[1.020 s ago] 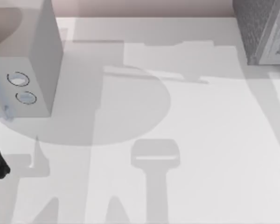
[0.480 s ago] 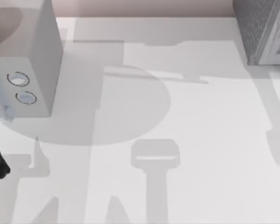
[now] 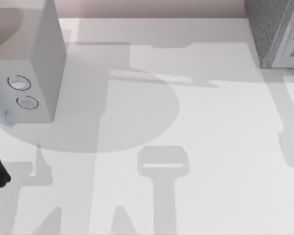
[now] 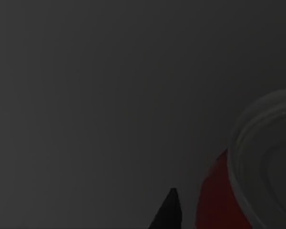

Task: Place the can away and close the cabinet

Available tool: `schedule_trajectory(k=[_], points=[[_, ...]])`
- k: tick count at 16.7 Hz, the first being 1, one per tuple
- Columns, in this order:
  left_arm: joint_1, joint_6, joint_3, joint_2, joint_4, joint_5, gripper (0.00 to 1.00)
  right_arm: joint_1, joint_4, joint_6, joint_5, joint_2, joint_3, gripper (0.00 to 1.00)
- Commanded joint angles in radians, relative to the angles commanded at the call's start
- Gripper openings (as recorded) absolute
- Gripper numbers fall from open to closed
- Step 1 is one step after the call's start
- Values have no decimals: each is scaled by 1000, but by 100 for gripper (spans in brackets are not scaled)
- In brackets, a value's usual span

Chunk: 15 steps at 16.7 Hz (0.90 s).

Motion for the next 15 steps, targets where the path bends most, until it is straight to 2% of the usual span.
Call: schedule_trajectory(k=[13,15], points=[[0,0,0,0,0,0,100,0,0,0,0,0,0,98],[0,0,0,0,0,0,100,0,0,0,0,0,0,100]])
